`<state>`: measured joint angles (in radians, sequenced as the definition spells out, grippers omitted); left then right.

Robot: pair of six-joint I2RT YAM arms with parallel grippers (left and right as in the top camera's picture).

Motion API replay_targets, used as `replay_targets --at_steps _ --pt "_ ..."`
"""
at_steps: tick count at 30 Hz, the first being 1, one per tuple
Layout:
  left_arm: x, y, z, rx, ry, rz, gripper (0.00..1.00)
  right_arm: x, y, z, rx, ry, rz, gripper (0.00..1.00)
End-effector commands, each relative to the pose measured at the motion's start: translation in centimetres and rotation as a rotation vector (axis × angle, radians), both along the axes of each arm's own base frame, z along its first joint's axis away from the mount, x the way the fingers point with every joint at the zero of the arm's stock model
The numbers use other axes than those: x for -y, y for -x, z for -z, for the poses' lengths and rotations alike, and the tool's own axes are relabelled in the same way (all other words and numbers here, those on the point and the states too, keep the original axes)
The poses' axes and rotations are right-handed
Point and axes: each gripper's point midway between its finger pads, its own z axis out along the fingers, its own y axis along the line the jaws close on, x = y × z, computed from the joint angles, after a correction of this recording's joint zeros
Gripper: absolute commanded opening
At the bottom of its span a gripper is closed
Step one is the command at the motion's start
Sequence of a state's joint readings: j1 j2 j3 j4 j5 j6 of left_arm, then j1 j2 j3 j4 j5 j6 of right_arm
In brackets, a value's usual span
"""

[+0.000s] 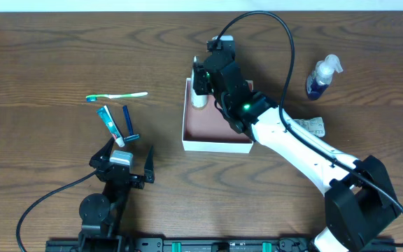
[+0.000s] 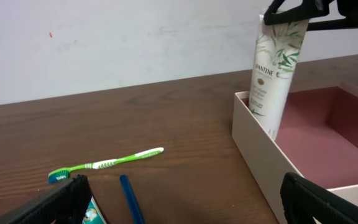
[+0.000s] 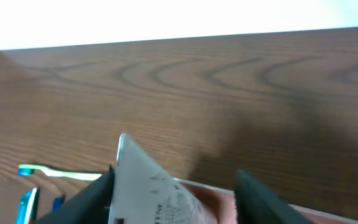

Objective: Pack container
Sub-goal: 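Lift the tube and carry it over the box's left side, then lower the tube upright into the box and open the right gripper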

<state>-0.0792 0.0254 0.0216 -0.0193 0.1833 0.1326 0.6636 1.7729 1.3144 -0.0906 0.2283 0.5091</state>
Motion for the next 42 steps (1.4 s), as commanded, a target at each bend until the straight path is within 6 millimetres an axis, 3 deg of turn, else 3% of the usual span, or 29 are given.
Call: replay_targets --at_steps 1,13,31,42 --pt "0.1 0.1 1.6 -0.048 -0.015 0.007 0.98 -0.9 0.1 -1.1 0.017 -0.019 -0.035 0.58" --pt "0.1 0.1 1.6 -0.048 -0.015 0.007 0.98 -2.6 1.0 -2.3 0.029 -0.04 -0.096 0.57" --pt "0.1 0.1 1.6 -0.048 -0.015 0.007 0.98 -3.0 1.9 -1.4 -0.08 -0.164 -0.009 0.23" --pt "0.1 0.1 1.6 -0.048 -0.015 0.007 0.98 -2.8 2.2 -0.9 -0.15 -0.253 0.074 0.12"
